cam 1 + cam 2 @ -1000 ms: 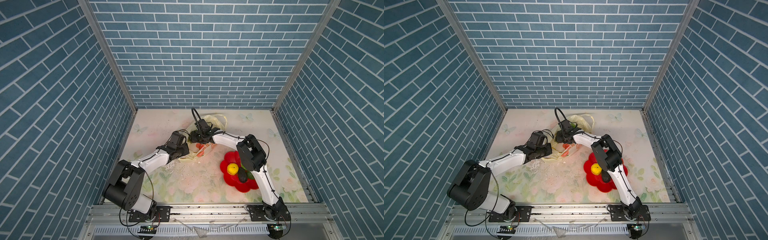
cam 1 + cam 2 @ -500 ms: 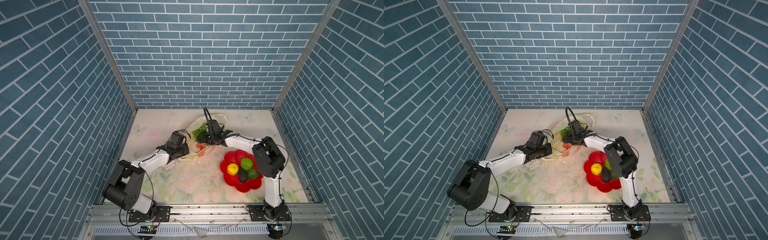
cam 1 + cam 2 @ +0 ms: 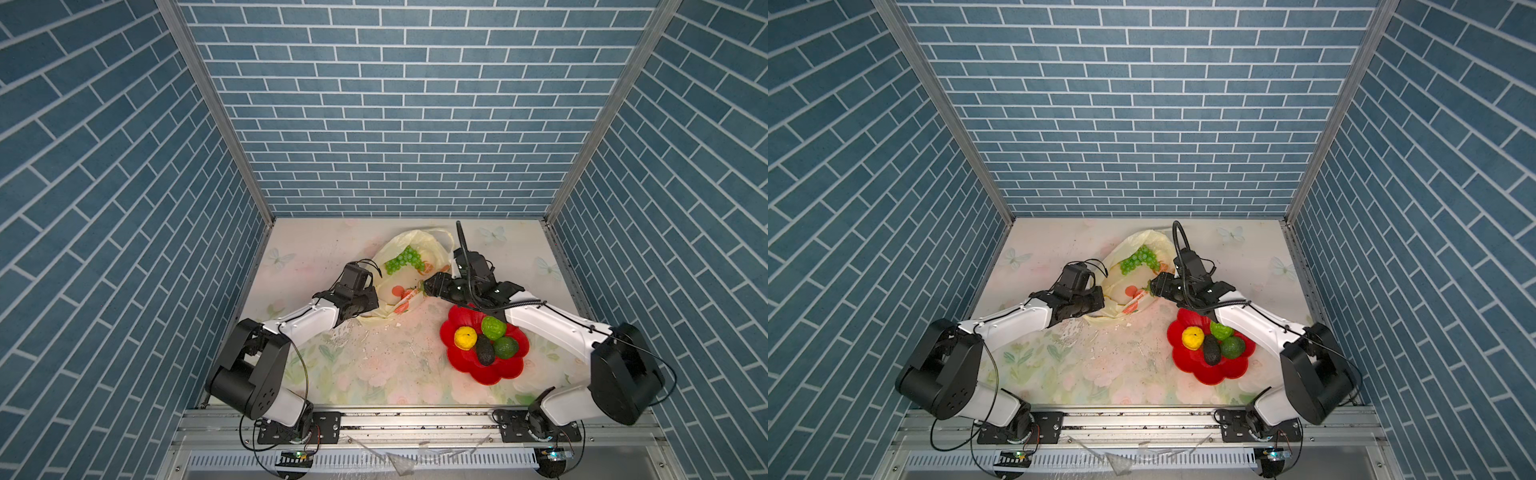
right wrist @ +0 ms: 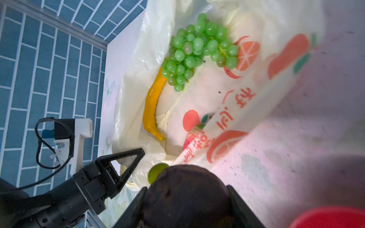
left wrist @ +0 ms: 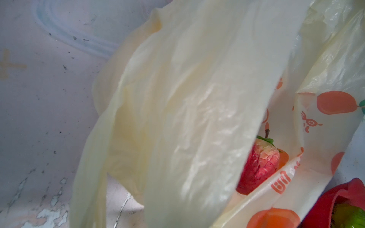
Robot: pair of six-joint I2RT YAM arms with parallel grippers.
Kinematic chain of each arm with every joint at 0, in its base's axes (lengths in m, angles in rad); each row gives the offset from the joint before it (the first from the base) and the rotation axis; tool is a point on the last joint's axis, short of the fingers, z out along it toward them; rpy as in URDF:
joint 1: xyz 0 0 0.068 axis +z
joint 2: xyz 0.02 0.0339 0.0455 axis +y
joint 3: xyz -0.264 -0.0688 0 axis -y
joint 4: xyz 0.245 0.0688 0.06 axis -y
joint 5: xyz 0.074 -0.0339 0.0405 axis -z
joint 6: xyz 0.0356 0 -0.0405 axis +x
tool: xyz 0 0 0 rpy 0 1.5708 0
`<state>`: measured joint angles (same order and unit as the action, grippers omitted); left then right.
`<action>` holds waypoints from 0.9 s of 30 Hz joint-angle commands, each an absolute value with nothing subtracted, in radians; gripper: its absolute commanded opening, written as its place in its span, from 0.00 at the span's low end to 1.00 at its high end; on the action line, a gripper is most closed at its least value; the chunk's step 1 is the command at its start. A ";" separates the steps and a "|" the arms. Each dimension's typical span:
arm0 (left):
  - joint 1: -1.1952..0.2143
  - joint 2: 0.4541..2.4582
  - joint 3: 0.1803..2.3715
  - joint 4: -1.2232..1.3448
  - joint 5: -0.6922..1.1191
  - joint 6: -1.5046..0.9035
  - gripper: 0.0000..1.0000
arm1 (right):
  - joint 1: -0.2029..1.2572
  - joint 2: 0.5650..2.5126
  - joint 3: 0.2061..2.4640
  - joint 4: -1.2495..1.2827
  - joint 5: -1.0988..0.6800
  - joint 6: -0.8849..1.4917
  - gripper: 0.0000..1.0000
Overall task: Take fruits out of the plastic bag
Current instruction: Pick up the fruit from the plastic bag, then place the fruit on the plate.
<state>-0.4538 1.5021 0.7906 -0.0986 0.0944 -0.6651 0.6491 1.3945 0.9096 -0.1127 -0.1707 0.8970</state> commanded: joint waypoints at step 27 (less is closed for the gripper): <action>-0.451 1.503 0.814 -0.117 0.098 -0.646 0.07 | 0.604 0.865 0.446 -0.186 0.132 1.392 0.46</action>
